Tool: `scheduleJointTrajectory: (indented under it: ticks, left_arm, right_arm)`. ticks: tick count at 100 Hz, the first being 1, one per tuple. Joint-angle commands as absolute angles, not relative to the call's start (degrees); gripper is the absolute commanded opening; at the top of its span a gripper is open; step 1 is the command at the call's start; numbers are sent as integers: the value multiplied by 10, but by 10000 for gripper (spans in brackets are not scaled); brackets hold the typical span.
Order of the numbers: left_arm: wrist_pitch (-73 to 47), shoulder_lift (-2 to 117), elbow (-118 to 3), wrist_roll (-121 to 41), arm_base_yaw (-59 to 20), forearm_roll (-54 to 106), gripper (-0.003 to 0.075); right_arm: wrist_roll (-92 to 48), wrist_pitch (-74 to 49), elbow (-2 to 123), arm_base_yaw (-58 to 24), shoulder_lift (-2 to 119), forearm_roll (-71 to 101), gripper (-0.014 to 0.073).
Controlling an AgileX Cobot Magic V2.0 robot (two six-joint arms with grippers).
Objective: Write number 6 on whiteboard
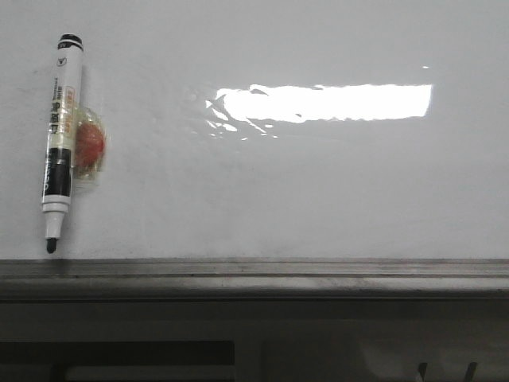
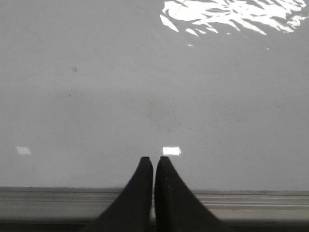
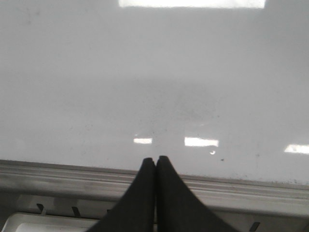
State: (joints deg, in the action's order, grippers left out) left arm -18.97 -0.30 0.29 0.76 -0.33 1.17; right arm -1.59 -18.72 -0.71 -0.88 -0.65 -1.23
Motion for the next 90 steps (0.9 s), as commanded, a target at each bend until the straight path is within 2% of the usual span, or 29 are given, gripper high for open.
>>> scheduleJointTrajectory:
  ticks: [1, 90]
  left_arm:
    - [-153, -19, 6, 12, -7, 14, -21]
    - [-138, -19, 6, 9, -7, -37, -21]
  right_arm:
    - [-17, -182, -14, -8, -18, -20, -63]
    - [-17, -182, -14, -8, -18, -20, -63]
